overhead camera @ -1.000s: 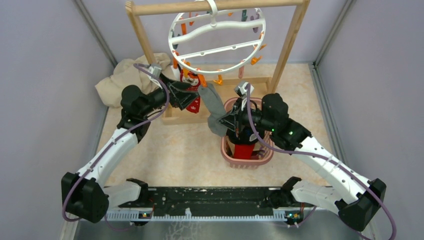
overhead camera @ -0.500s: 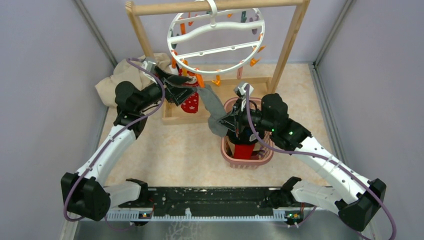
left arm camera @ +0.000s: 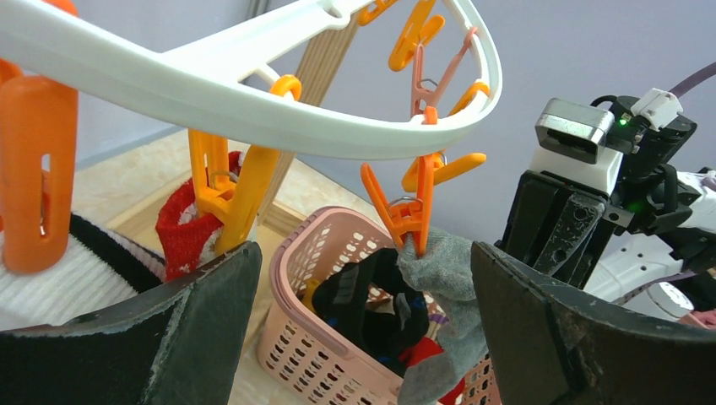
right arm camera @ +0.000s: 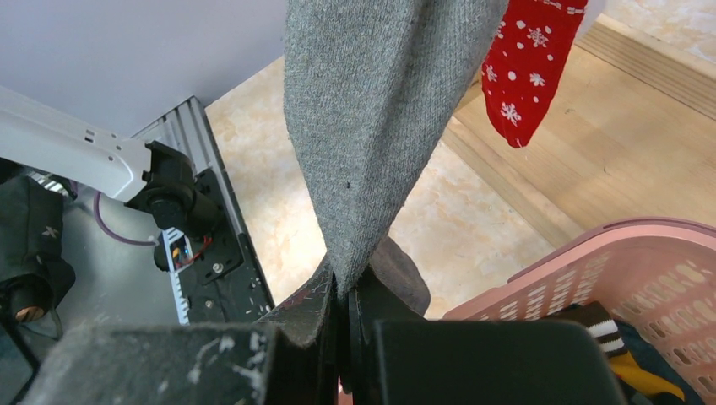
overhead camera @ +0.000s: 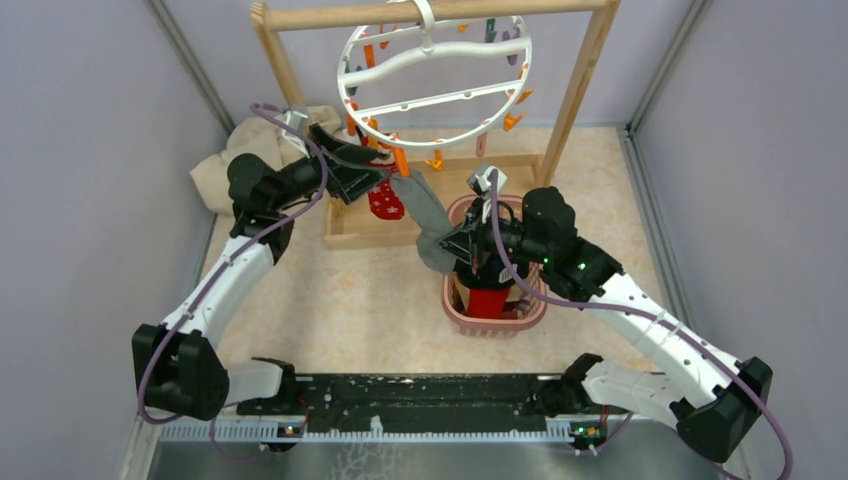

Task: Remove the socks clipped to the hanger
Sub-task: Remove the sock from the hanger.

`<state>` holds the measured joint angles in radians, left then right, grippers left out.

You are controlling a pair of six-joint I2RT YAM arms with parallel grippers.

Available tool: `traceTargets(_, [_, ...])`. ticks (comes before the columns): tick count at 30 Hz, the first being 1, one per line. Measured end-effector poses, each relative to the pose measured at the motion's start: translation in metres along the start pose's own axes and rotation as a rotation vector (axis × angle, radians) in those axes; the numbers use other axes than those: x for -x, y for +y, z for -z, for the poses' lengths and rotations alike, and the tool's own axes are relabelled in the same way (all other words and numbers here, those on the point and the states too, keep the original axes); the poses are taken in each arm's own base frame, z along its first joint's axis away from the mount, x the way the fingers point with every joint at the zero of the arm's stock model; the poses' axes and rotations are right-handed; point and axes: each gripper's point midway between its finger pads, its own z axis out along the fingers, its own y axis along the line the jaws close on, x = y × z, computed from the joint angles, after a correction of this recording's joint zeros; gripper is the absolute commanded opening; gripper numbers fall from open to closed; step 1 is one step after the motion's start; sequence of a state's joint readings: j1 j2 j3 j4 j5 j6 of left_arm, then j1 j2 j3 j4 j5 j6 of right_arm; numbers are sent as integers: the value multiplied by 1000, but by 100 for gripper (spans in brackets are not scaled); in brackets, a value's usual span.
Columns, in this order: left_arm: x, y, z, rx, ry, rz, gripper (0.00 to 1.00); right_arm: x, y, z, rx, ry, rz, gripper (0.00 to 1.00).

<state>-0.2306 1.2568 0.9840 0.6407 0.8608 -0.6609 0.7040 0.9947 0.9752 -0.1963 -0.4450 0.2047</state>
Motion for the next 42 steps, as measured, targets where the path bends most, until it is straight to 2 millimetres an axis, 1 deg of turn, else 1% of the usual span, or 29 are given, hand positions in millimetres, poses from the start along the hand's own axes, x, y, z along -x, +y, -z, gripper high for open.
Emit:
traceTargets(6, [-2, 2, -2, -15, -1, 32, 99, 0, 0, 0, 0, 0, 0, 0])
traceTargets(12, [2, -3, -6, -25, -22, 39, 99, 0, 0, 0, 1, -1, 0, 0])
traceTargets(17, [1, -10, -14, -29, -38, 46, 99, 0, 1, -1, 4, 0, -3, 0])
traceTargets(23, [1, -11, -20, -16, -56, 46, 99, 1, 2, -1, 10, -4, -5, 0])
traceTargets(26, [0, -10, -23, -9, -64, 45, 96, 1, 2, -1, 14, -4, -6, 0])
traceTargets(30, [-4, -10, -29, -8, -66, 50, 95, 1, 3, -1, 16, -3, -6, 0])
traceTargets(36, [-8, -4, -36, 2, -72, 59, 93, 1, 4, -1, 21, -3, -6, 0])
traceTargets(42, [-1, -6, -40, -5, -114, 37, 90, 2, 4, -1, 24, -7, -11, 0])
